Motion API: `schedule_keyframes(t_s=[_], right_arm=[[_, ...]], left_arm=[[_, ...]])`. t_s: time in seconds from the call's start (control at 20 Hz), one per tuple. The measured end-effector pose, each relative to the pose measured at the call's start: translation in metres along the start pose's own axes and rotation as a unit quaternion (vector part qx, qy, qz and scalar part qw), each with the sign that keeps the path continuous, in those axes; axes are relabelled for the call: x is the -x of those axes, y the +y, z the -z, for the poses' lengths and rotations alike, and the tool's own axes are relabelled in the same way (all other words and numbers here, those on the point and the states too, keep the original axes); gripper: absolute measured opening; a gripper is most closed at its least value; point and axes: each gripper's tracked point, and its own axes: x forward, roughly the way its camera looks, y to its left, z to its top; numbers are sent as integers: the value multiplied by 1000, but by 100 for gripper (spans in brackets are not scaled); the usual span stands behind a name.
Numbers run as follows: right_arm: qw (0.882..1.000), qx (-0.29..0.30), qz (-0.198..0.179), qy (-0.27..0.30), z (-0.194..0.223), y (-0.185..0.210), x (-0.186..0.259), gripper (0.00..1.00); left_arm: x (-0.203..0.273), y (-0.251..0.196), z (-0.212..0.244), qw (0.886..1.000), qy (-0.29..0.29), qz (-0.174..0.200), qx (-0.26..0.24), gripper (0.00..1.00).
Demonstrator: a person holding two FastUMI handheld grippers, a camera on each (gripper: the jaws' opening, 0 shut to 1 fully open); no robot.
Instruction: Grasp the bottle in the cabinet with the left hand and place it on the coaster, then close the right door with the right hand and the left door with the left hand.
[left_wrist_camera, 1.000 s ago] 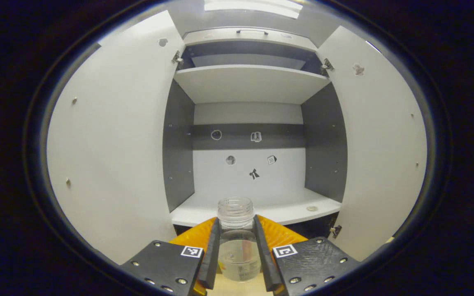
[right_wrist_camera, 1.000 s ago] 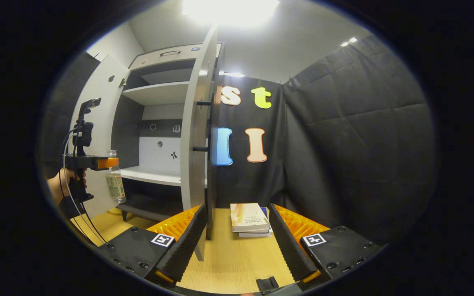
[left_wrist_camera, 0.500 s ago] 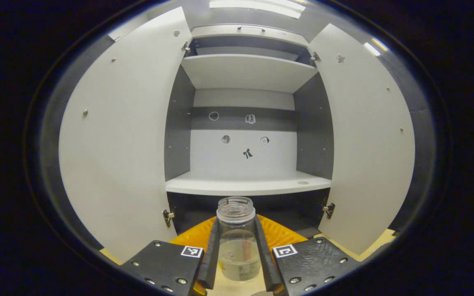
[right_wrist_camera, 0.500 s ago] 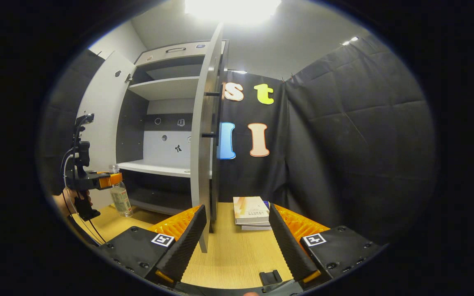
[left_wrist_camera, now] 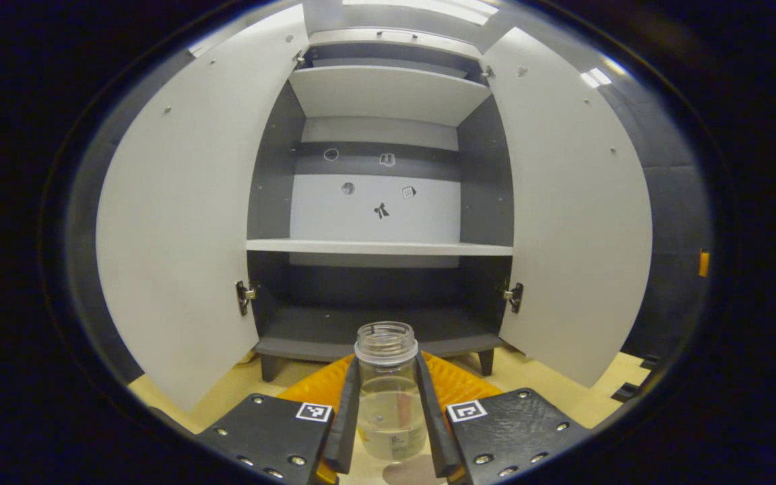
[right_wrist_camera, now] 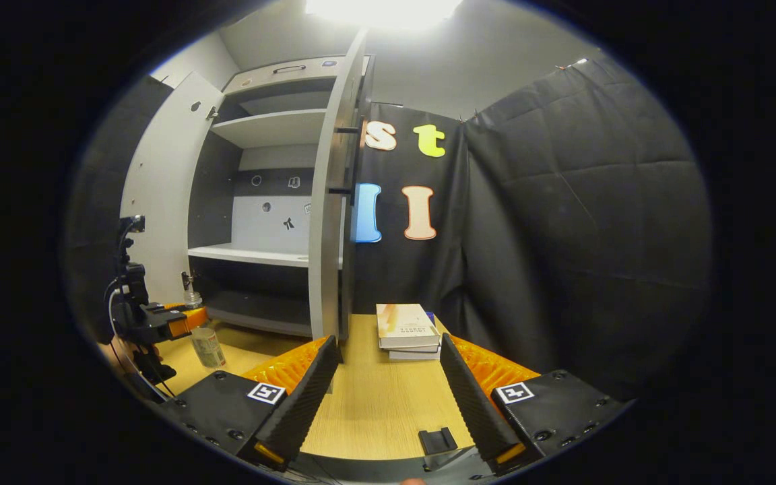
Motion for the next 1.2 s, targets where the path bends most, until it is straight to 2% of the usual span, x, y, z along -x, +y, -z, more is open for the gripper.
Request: schedule_keyframes(t_s=[0.05, 0.2, 0.25, 0.3, 0.4, 0.55, 0.65, 0.85, 0.9, 0.95, 1.05, 1.2], right_arm=[[1000, 1, 0, 0, 0, 0, 1, 97], [1000, 11, 0, 4, 4, -2, 3, 97], [1000, 15, -1, 7, 6, -3, 3, 97], [1000, 16, -1, 11, 9, -4, 4, 94], [1000, 16, 0, 16, 12, -7, 7, 98], [1000, 23, 1, 20, 15, -8, 8, 97], [999, 21, 1, 24, 17, -9, 9, 98], [1000, 14, 6, 22, 16, -10, 7, 95], [1000, 8, 6, 21, 17, -9, 6, 95], [1000, 4, 5, 22, 17, -8, 5, 98], [1000, 0, 4, 23, 18, -5, 2, 98], [1000, -8, -2, 20, 12, -1, -4, 95]], left_arm=[[0, -3, 8, 1000, 3, 3, -1, 47], [1, -11, 30, 1000, 17, 8, -3, 45], [2, -15, 37, 1000, 21, 10, -3, 47], [3, -19, 43, 1000, 23, 13, -3, 45], [3, -24, 53, 1000, 23, 17, -5, 46], [3, -25, 68, 1000, 30, 7, -6, 47], [4, -26, 65, 1000, 17, 2, -6, 48], [2, -30, 66, 1000, 25, -4, -8, 46], [2, -31, 66, 1000, 27, -1, -8, 48], [7, -30, 68, 999, 32, -3, -9, 49], [14, -29, 68, 999, 34, -7, -12, 80], [17, -27, 61, 999, 31, -14, -16, 85]])
